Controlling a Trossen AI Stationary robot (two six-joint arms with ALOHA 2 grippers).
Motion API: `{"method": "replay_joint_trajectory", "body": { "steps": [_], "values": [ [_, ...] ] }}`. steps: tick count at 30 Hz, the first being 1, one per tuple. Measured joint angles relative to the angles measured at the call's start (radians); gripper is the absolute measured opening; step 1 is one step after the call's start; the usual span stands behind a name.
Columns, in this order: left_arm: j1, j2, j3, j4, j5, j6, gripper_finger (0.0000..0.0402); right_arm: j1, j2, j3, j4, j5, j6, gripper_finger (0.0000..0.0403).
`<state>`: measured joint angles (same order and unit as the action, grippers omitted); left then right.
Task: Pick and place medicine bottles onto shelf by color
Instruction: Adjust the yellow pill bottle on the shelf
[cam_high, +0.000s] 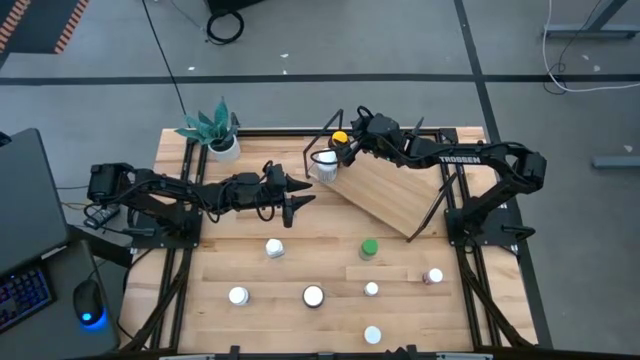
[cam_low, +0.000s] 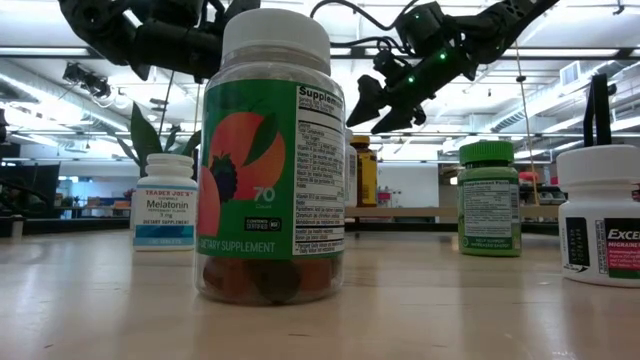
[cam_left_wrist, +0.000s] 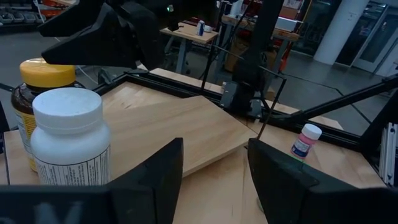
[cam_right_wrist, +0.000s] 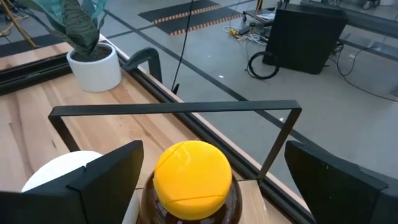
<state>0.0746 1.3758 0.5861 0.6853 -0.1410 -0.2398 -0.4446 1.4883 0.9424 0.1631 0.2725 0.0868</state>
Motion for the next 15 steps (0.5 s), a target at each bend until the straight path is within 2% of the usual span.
{"method": "replay_joint_trajectory", "body": {
  "steps": [15],
  "values": [
    [0.000, 0.000, 0.000, 0.000, 0.000, 0.000, 0.0184, 0.005, 0.000, 0.000, 0.000, 0.019, -0.009, 0.0400]
  ]
}}
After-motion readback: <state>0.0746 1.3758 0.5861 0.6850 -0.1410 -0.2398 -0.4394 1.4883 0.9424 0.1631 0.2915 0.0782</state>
